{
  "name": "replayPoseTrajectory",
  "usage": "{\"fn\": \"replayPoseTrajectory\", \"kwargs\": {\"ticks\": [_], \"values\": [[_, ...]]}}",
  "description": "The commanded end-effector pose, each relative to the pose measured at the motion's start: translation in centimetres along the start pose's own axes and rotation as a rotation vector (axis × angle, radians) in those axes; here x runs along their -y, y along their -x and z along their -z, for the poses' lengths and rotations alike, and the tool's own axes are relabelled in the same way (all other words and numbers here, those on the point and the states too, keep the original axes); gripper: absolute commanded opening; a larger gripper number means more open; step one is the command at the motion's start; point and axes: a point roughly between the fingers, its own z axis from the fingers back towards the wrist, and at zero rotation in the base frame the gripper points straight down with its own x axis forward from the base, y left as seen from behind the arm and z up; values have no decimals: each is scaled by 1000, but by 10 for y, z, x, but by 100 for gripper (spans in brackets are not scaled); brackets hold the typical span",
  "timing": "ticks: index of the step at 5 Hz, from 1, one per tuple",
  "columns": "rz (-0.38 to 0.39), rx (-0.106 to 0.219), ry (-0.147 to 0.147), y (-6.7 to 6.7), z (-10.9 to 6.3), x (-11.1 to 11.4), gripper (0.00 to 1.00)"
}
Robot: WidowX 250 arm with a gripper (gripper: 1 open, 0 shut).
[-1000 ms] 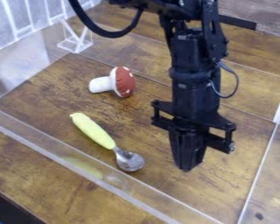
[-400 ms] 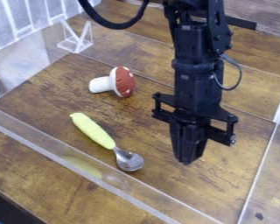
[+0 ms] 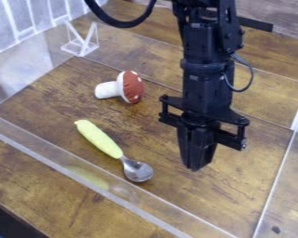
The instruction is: Move the green spoon to the right side of the table
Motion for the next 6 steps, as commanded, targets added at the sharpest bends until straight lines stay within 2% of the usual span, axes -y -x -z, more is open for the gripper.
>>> {"fn": "replayPoseTrajectory", "kwargs": {"ticks": [1,3,6], "values": [[-12,54,-1,-4,-19,-4,0],[-33,42,-3,-1,-23,-10,0],[-72,28,-6,1,-18,-21,0]]}}
